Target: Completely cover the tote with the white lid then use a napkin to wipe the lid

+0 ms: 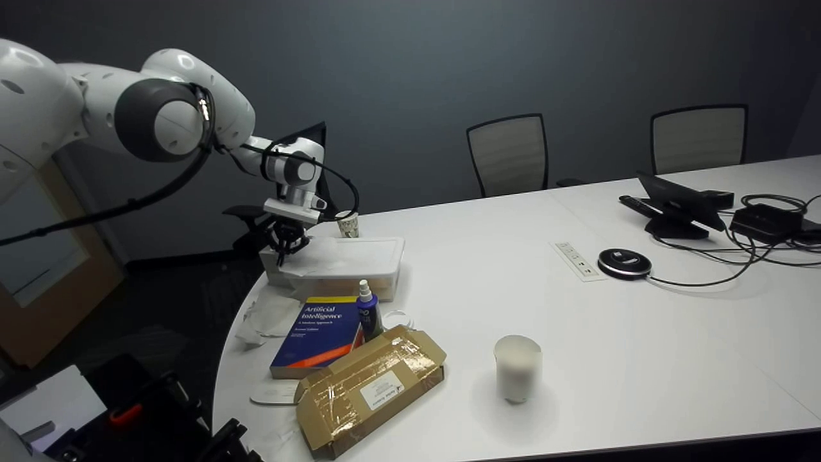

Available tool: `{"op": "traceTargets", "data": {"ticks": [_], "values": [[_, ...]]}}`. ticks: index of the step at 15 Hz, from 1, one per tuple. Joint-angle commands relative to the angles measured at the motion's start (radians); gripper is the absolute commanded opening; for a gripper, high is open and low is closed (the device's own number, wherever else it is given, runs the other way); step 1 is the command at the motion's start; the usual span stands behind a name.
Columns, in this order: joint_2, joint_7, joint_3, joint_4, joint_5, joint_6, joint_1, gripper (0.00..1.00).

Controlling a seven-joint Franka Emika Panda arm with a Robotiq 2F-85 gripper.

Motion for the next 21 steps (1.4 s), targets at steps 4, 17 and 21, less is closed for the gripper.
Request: {"op": "traceTargets", "data": {"ticks": [4, 17, 21], "values": [[0.064, 0.04, -0.075, 0.105, -0.09, -0.026, 0.088, 0.0], [0.167, -0.006, -0.078, 0.331, -0.128, -0.022, 0.139, 0.0], [0.227, -0.007, -0.086, 0.422, -0.137, -0.01, 0.163, 0.0]]}}
